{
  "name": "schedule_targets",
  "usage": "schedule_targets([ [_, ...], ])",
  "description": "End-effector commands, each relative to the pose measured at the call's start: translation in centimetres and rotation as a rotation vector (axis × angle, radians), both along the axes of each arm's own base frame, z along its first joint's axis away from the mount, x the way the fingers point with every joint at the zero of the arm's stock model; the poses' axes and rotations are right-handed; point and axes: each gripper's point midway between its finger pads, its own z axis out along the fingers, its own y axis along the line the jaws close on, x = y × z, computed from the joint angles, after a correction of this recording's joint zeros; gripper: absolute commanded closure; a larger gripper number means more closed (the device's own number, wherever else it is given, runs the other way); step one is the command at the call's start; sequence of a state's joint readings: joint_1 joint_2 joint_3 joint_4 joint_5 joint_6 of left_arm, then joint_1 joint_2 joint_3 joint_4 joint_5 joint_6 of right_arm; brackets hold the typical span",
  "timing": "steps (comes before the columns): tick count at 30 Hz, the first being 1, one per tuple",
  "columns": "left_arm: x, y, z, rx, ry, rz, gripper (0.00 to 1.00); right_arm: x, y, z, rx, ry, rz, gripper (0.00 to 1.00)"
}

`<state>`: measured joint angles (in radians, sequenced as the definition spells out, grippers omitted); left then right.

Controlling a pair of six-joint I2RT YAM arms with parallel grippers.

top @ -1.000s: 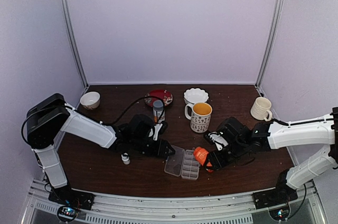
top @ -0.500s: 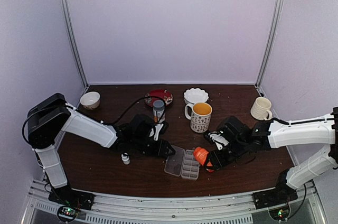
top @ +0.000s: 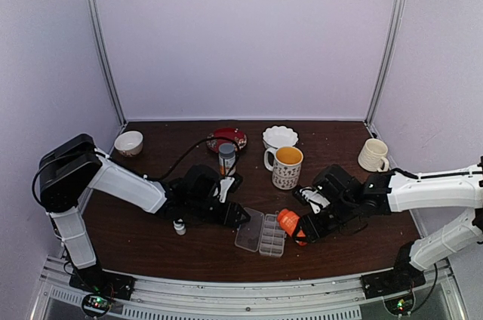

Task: Sort the pills into containers
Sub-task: Pour the pill into the compartment of the pill container.

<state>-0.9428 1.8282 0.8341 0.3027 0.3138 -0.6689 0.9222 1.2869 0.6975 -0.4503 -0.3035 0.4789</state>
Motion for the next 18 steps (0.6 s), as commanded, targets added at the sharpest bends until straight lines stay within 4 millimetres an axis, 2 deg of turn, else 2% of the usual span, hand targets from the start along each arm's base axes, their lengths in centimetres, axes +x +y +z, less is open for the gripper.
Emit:
schedule_targets([
  [1, 0.2, -0.6, 0.6, -0.04, -0.067, -0.028, 0.59, 0.5, -0.3, 0.9, -0.033, -0.011, -0.004, 1.0],
  [3, 0.2, -0.5, 0.6, -0.042, -0.07, -0.026, 0.59, 0.4, 0.3, 1.4, 0.019, -0.015, -0.004, 1.0],
  [6, 0.2, -0.5, 0.6, -0.042, -0.071, -0.023, 0.59, 0.8, -0.7, 0.4, -0.059, -0.019, -0.035, 1.0],
  [10, 0.3, -0.4, 0.5, -0.041, -0.073, -0.017, 0.59, 0.6, 0.6, 1.3, 0.029, -0.022, -0.012, 1.0],
  [13, 0.2, -0.4, 0.5, -0.045, -0.074, -0.019, 0.59, 1.3, -0.7, 0.7, -0.07, -0.037, -0.032, 1.0],
  [16, 0.3, -0.4, 0.6, -0.049, -0.075, -0.018, 0.59, 0.6, 0.9, 1.2, 0.023, -0.006, 0.003, 1.0],
  [18, 0.2, -0.4, 0.5, -0.048, -0.075, -0.018, 0.59, 1.1, 0.5, 0.8, 0.003, -0.024, -0.028, 1.0],
])
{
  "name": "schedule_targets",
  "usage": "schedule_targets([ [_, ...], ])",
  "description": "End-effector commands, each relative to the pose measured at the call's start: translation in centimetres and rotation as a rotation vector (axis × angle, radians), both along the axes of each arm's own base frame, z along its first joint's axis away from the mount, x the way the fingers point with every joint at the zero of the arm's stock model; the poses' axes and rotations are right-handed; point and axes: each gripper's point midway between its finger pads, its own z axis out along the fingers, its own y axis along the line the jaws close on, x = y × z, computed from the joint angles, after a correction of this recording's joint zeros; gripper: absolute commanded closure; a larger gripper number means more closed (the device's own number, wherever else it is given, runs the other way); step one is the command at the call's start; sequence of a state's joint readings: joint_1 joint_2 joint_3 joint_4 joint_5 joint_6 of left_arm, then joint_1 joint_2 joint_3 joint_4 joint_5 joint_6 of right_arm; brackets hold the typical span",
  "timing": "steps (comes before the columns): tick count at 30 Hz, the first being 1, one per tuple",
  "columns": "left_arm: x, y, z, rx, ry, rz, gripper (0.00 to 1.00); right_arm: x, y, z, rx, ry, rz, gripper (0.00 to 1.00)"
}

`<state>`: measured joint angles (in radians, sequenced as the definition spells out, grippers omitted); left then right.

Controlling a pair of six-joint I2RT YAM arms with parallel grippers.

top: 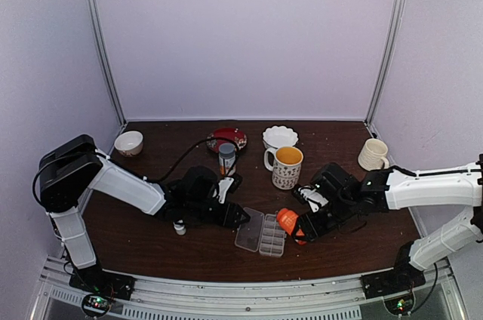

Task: Sort the pills into containers
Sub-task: Pour the pill into the compartment of the pill container.

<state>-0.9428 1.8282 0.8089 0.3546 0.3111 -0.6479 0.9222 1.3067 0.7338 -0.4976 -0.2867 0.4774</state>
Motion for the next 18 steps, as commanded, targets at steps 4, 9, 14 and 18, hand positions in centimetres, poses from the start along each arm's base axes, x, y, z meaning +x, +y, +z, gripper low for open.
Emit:
schedule_targets([
  [4, 0.2, -0.4, 0.4, -0.031, -0.041, -0.004, 0.59, 0.4, 1.2, 1.0, 0.047, -0.008, 0.013, 1.0],
  [9, 0.2, -0.3, 0.3, -0.03, -0.038, -0.003, 0.59, 0.9, 0.4, 0.4, -0.021, -0.012, -0.005, 1.0],
  [14, 0.2, -0.4, 0.3, -0.028, -0.034, -0.003, 0.59, 1.3, 0.3, 0.2, -0.023, -0.025, -0.034, 1.0],
  [18, 0.2, -0.3, 0.1, -0.026, -0.032, -0.002, 0.59, 0.8, 1.3, 0.6, 0.035, 0.005, -0.012, 1.0],
])
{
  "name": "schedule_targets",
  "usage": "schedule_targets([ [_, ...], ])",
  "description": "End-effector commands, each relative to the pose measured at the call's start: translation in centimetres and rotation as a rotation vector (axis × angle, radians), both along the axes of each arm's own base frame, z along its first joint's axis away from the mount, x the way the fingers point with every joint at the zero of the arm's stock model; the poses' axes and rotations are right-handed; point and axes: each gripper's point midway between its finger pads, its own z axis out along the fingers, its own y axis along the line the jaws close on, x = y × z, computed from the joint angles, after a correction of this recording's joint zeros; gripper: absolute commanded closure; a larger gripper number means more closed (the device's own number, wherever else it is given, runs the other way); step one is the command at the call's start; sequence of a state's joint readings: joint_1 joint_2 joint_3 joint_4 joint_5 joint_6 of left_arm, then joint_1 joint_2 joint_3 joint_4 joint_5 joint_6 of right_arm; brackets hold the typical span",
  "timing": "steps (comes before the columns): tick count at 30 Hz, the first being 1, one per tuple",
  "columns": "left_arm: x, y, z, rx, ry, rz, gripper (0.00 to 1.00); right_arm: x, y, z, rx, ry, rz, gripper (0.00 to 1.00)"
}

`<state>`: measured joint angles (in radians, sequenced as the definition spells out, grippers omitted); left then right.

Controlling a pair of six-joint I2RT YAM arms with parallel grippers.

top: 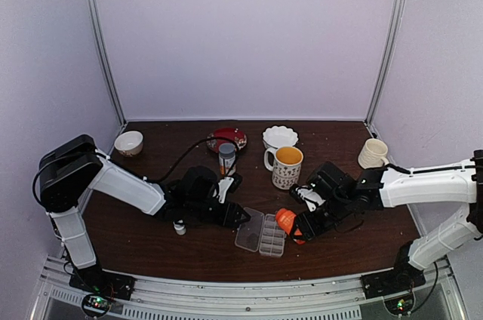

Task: Sort the pills into containers
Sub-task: Pour the pill into the compartment of the pill container.

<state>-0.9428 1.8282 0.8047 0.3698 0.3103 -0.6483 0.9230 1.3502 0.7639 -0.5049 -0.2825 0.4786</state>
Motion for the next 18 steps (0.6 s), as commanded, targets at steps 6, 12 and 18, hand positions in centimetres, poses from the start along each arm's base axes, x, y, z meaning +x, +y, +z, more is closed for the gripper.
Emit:
schedule_targets([
  [6, 0.2, -0.2, -0.1, -0.019, -0.026, 0.003, 0.59, 0.0, 1.5, 1.3, 0.088, 0.007, 0.015, 1.0],
  [12, 0.2, -0.1, -0.3, -0.027, -0.029, 0.011, 0.59, 0.2, 0.3, 0.3, -0.004, 0.009, 0.01, 1.0],
  [18, 0.1, -0.1, -0.3, -0.033, -0.031, 0.013, 0.59, 0.5, 0.3, 0.7, -0.011, -0.005, 0.001, 1.0],
])
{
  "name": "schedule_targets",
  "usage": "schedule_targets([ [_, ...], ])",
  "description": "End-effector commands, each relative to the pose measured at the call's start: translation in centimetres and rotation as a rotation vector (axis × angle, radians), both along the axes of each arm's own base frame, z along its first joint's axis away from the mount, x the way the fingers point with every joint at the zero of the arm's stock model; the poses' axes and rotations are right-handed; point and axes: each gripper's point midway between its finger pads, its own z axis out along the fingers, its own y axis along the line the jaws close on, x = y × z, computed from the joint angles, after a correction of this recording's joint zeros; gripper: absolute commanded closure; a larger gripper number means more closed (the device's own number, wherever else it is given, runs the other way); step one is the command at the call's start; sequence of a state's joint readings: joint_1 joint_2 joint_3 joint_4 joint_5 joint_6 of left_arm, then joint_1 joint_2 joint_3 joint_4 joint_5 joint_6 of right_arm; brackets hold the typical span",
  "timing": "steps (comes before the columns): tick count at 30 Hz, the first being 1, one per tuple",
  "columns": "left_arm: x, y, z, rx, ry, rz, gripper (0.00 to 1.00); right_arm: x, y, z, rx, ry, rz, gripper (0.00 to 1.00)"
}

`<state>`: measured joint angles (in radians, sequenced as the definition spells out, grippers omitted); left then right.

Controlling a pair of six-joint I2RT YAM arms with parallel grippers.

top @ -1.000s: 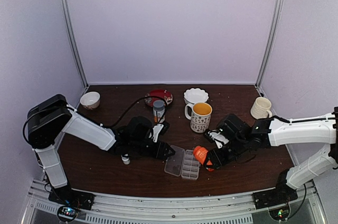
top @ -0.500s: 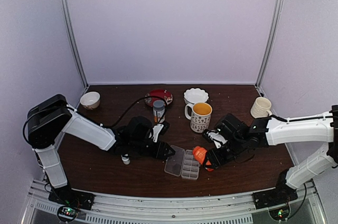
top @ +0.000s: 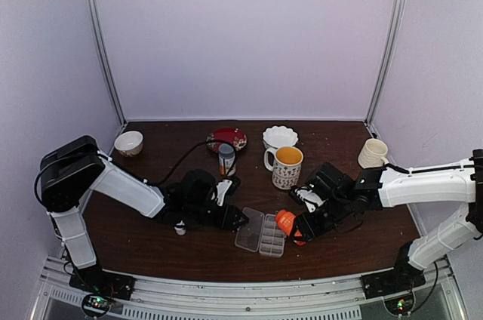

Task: Sort the pills into containers
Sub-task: Pour the pill into the compartment of the pill container.

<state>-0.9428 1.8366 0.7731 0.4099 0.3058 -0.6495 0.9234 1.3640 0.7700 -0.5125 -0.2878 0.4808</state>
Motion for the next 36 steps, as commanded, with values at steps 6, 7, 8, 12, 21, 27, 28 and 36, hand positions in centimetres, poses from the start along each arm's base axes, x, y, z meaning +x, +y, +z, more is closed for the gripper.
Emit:
schedule_targets([
  [6, 0.2, -0.3, 0.8, -0.051, -0.039, 0.008, 0.59, 0.9, -0.1, 0.8, -0.035, -0.027, -0.008, 1.0],
  [7, 0.2, -0.3, 0.8, -0.053, -0.042, 0.01, 0.59, 0.6, 0.5, 1.1, 0.005, -0.018, 0.008, 1.0],
  [8, 0.2, -0.3, 0.8, -0.054, -0.043, 0.01, 0.59, 0.3, 0.9, 1.3, 0.046, -0.011, 0.012, 1.0],
  [12, 0.3, -0.3, 0.9, -0.056, -0.045, 0.011, 0.59, 1.2, -0.6, 1.2, -0.045, -0.047, -0.027, 1.0],
  [21, 0.5, -0.5, 0.2, -0.033, -0.029, 0.015, 0.72, 0.5, 0.5, 1.0, -0.007, -0.008, 0.012, 1.0],
  [27, 0.4, -0.5, 0.2, -0.033, -0.03, 0.015, 0.72, 0.5, 0.5, 1.1, 0.0, -0.011, 0.009, 1.0],
  [28, 0.5, -0.4, 0.3, -0.035, -0.031, 0.016, 0.72, 0.2, 1.0, 1.3, 0.035, -0.001, 0.02, 1.0],
  [36, 0.3, -0.3, 0.8, -0.057, -0.044, 0.014, 0.64, 0.1, 1.6, 2.1, 0.101, -0.008, 0.019, 1.0],
])
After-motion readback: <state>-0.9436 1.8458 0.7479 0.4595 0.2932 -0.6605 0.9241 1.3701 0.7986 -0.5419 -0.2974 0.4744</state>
